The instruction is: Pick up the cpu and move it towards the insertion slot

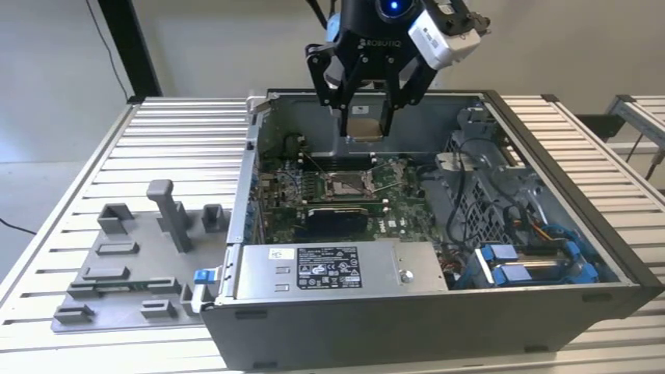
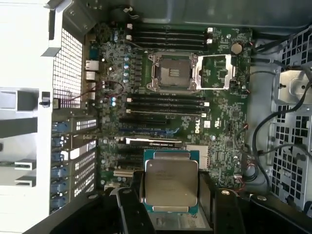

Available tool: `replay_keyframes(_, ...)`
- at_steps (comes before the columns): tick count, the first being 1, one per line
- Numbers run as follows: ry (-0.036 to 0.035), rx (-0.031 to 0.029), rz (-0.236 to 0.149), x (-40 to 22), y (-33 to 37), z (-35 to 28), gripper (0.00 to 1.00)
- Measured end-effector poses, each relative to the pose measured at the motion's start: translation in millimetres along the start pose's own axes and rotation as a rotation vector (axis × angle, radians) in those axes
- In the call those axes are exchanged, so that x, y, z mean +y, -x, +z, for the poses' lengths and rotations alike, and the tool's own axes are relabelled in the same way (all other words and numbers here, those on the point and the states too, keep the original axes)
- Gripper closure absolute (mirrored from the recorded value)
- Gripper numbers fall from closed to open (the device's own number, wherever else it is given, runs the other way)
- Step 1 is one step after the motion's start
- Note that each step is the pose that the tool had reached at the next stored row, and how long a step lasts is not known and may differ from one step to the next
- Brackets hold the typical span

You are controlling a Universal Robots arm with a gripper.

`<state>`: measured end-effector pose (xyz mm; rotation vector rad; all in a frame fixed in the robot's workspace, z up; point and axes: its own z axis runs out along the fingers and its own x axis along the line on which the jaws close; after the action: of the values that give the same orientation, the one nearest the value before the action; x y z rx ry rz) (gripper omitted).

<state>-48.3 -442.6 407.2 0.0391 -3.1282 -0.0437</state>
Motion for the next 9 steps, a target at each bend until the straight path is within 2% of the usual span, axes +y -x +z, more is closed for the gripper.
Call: replay_keyframes(9,0.0000,-0.0001,0.000,32.9,0.8,1.6,1.00)
